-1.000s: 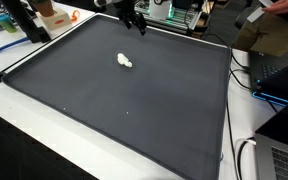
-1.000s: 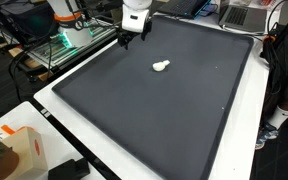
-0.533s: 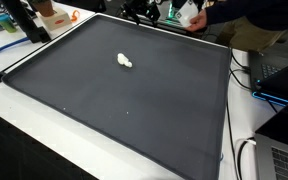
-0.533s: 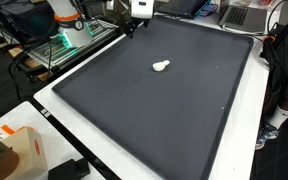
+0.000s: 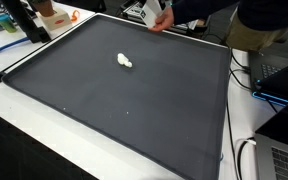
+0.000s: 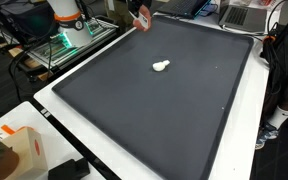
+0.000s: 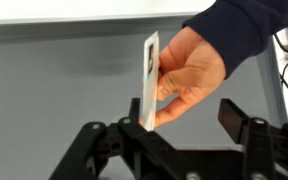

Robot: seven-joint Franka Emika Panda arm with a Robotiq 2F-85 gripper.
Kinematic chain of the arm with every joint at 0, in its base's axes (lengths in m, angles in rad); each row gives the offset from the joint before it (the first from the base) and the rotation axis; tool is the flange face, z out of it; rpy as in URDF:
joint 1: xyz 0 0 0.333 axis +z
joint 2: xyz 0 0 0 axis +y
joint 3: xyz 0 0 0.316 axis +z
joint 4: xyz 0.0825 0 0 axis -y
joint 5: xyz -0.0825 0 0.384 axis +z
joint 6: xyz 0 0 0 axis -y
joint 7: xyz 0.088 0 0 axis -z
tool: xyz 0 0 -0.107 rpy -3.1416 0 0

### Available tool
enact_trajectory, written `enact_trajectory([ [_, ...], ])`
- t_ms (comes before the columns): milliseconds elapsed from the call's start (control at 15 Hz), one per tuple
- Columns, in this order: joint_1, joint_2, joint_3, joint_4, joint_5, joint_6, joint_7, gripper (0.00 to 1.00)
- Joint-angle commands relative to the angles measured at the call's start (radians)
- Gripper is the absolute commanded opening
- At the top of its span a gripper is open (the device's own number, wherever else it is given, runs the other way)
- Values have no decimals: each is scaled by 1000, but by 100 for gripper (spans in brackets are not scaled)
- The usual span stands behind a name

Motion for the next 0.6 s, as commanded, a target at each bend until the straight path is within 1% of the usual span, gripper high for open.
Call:
enact_trajectory([
  [0,-6,-11,-16,16,35,-45,-14,49],
  [267,-9,-11,-24,24,31,-56,-16,17],
  [400,-9,-11,-27,24,26,-55,-17,4],
  [467,-10,-11,-28,24,23,-57,-18,0],
  [533,-10,-10,-30,24,24,-57,-19,0],
])
